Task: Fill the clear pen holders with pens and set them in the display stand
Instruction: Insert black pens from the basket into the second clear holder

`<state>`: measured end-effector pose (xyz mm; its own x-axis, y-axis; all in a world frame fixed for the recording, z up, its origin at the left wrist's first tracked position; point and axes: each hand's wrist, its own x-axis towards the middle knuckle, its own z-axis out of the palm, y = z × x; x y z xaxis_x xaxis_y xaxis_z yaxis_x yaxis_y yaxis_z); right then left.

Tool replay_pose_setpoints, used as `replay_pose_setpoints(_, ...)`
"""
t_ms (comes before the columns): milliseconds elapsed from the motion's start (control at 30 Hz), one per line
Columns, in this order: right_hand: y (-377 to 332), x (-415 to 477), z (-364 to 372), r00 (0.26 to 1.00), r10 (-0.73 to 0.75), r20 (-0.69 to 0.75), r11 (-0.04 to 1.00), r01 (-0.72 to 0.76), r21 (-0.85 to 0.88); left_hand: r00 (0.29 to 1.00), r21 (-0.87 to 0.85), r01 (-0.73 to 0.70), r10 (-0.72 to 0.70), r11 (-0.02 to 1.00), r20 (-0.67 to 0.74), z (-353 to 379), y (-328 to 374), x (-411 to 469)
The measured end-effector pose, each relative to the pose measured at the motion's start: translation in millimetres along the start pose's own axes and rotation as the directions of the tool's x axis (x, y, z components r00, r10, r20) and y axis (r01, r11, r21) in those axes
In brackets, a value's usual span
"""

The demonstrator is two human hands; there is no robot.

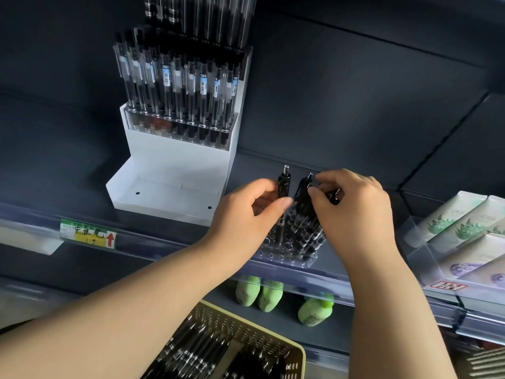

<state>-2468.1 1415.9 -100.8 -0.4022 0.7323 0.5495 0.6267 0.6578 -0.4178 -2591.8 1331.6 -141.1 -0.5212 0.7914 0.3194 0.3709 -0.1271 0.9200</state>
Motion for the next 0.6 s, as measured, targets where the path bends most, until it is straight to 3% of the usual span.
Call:
replay_pose_setpoints(400, -0.1, -1.1, -3.4, 0.991, -0.088, -0.100, 0.980, 0.068, -0.188, 1.000, -0.009, -0.002, 0.002, 1.000, 0.000, -0.8, 1.7, 2.5)
replay_pose_setpoints(600, -3.4, -1.8, 4.5, 0.985, -0.121, -0.124, 0.980, 0.099, -0.171, 1.000, 0.002, -0.006, 0.006, 1.000, -0.007, 1.7, 1.1, 2.6)
